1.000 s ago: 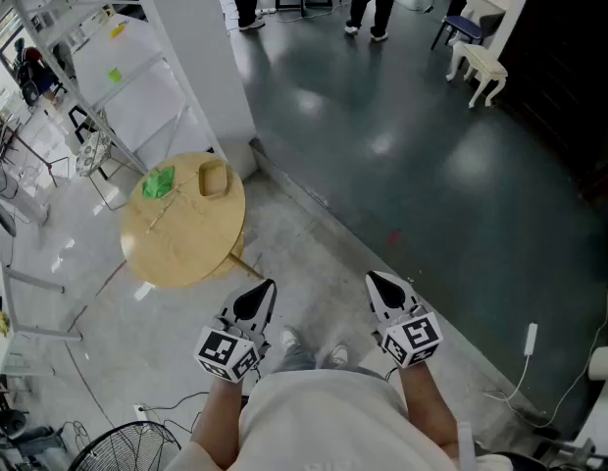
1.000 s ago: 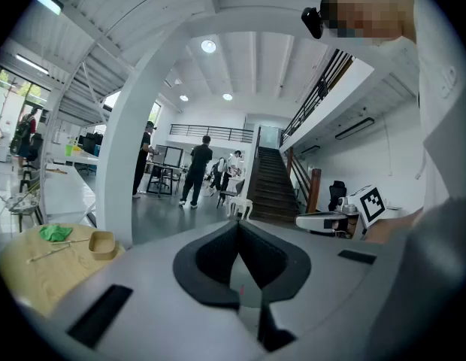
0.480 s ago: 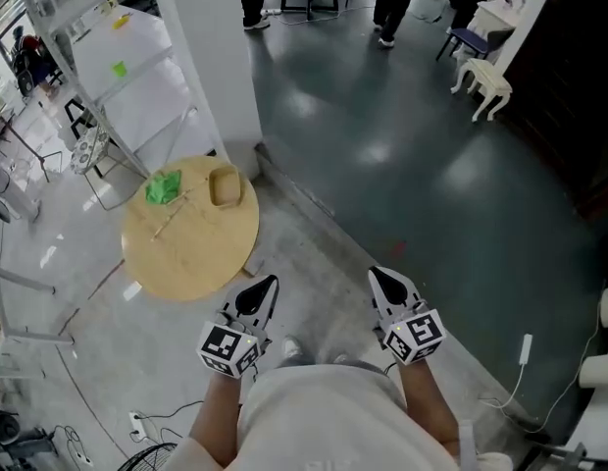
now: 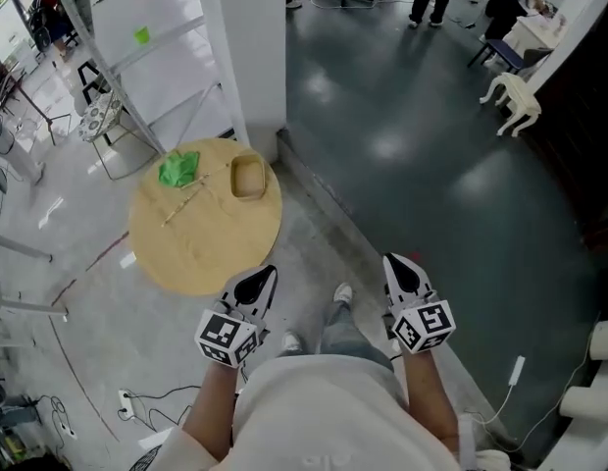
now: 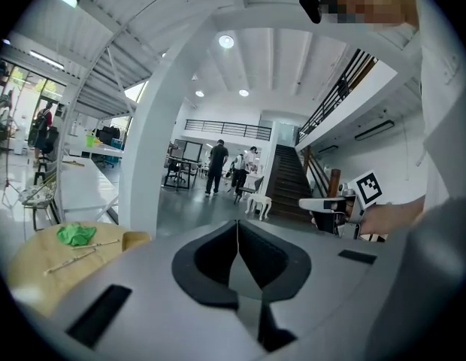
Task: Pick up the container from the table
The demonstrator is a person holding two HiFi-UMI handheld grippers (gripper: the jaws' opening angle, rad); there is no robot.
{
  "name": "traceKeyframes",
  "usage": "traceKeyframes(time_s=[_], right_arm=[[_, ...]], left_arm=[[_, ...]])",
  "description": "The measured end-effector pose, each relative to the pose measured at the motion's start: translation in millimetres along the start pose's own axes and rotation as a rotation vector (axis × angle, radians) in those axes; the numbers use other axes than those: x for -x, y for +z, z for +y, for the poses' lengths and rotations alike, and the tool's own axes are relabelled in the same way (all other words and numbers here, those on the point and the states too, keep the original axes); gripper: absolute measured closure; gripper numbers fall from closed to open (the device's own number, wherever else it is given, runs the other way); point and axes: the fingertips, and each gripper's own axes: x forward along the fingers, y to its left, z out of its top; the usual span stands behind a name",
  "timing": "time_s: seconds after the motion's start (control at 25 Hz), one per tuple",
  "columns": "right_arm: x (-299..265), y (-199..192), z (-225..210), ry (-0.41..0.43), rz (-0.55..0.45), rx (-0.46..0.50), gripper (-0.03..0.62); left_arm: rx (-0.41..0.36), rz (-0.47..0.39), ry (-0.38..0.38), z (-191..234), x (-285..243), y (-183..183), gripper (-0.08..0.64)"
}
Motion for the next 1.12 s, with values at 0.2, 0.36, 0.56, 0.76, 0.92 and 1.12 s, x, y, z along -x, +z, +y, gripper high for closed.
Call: traceKeyframes(time_s=[0.2, 0.36, 0.56, 0.76, 0.92, 1.12], right_arm=[[-66, 6, -34, 0.071, 0.018, 0.001, 0.566], [-106, 17, -71, 0.135, 0.036, 0.000, 0.566], [-160, 27, -121, 0.233, 0.068, 0.004, 0.566], [-197, 29, -145, 0.335, 0.116, 0.014, 0.566], [-218, 31, -151, 0.366, 0.152, 0.016, 0.566], [-237, 29, -155, 0.378, 0.194, 0.000, 0.566]], left_arm=[[0.012, 0.031, 0.069, 40, -50, -1, 0.543], [0.024, 0.054, 0.132, 59, -98, 4, 0.543], [0.058, 0.109, 0.252, 87, -160, 1, 0.543], [0.094, 0.142, 0.357, 107, -200, -3, 0.543], [0.123, 0.185, 0.402, 127, -219, -9, 0.543], [0.168, 0.253, 0.440, 160, -240, -24, 0.529]])
